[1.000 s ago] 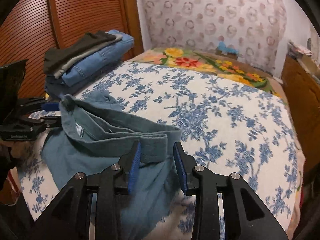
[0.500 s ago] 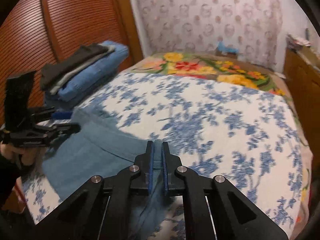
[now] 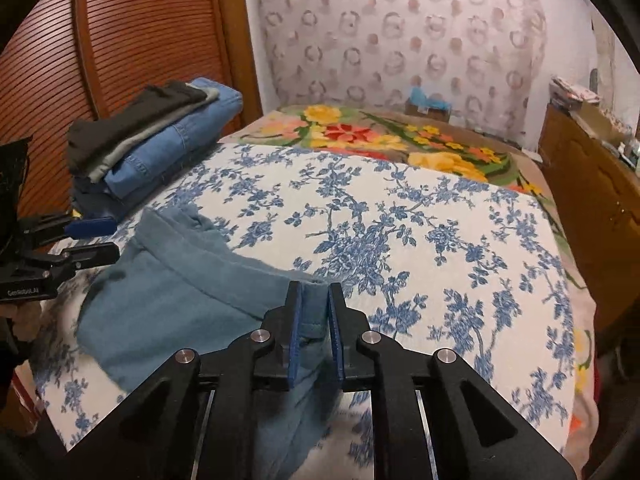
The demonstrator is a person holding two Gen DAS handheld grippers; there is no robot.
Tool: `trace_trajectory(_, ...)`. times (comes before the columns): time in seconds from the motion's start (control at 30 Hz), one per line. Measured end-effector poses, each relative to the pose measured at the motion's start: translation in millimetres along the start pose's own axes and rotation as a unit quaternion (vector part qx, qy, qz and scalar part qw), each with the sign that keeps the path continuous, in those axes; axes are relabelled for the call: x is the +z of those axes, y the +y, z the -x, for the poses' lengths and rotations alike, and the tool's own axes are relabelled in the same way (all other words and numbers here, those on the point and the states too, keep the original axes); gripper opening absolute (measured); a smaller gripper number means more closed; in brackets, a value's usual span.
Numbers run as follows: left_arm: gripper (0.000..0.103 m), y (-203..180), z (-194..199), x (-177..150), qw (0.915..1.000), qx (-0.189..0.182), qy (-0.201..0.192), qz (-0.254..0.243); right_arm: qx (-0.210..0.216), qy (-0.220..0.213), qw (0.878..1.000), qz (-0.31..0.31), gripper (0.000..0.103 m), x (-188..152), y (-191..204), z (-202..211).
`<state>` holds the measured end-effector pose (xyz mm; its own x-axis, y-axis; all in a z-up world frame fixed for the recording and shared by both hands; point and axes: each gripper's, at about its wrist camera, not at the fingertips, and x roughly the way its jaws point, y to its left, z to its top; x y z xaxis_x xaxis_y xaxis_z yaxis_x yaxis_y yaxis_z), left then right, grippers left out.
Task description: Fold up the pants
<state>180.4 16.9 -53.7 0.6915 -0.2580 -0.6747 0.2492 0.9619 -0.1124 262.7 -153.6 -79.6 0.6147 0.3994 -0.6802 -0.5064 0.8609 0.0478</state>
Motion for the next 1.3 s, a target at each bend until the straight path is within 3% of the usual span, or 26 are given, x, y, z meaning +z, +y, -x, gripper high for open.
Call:
trace_trajectory(0.5,0.047,-23,20,-39,1.0000,-0.007,0.006,0.003,-0.008,0.008,0.999,-0.041,0.022,-60,23,33)
trace_trajectory(0.67,0.047,-23,20,-48,0.9999,-0.008,0.010,0.008,-0.025,0.011,0.998,-0.049,0.035,-73,26,39)
trace_trajectory(0.87,0.048,-18,22,-59,0.9996,-0.013,0.012,0.021,-0.040,0.016,0.997,-0.064,0.043,-88,30,45)
trace_trajectory(1.13,0.047,-19,29,-74,0.9992,-0.024,0.009,0.030,-0.031,0.015,0.998,-0.057,0.043,-98,35,51)
trace_trajectory(1.3,0.029,-23,28,-76,0.9993,-0.032,0.007,0.019,-0.019,0.012,0.998,-0.055,0.043,-97,33,49)
